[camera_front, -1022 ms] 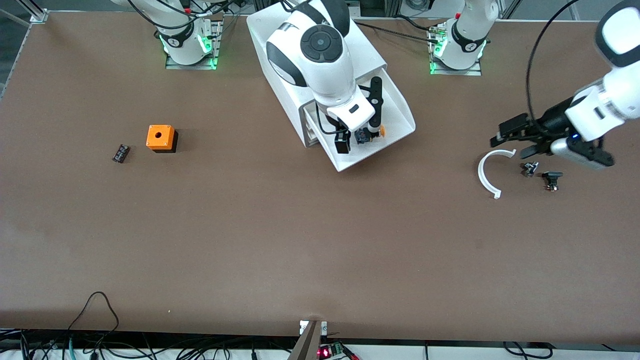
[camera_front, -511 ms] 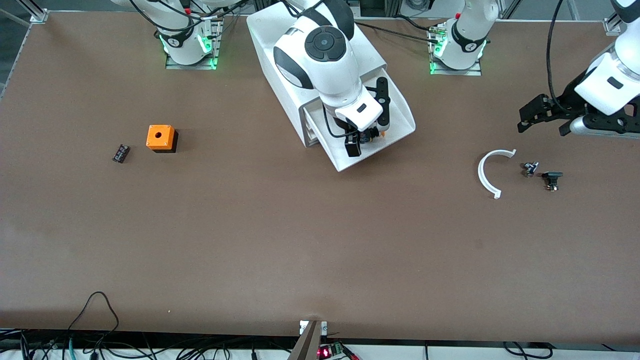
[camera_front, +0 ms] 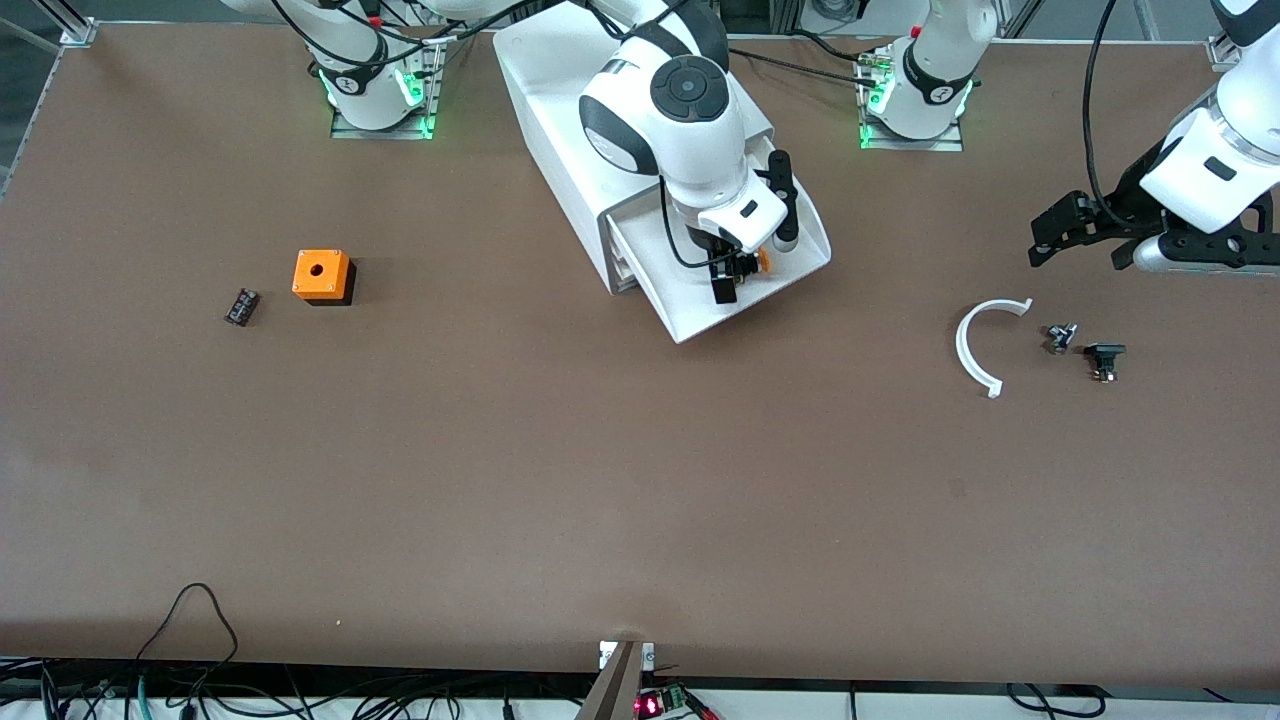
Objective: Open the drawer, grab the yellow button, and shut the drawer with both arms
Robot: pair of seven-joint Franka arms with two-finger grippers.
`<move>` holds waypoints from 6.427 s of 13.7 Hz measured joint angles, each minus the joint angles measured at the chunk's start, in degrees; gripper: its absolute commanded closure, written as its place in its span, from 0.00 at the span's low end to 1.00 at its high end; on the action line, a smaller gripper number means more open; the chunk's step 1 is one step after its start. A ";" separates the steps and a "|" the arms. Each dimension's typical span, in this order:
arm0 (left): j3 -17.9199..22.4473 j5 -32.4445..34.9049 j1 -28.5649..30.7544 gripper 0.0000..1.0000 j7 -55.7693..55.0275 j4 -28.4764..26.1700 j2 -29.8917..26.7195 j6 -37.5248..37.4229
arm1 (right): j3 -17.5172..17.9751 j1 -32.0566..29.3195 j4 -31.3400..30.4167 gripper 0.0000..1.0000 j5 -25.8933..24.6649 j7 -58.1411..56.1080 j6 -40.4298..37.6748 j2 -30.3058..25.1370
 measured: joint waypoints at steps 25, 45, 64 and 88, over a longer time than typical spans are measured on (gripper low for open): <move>-4.02 0.00 -1.33 0.00 -12.92 -8.65 2.44 13.14 | -9.53 -3.66 -0.93 0.75 0.00 34.51 -4.98 -8.81; -15.28 0.02 -14.20 0.00 -57.06 -25.96 14.39 44.78 | -13.23 -38.22 -44.46 0.75 -2.84 23.26 11.93 -17.94; -29.05 0.02 -10.26 0.00 -57.42 -27.91 10.50 38.98 | -11.23 -44.02 -57.87 0.00 -2.87 15.29 22.57 -25.49; 9.53 3.01 -6.98 0.00 -0.81 -0.24 -3.21 -0.49 | -5.24 -52.80 -25.56 0.00 -4.11 46.09 -26.88 -34.10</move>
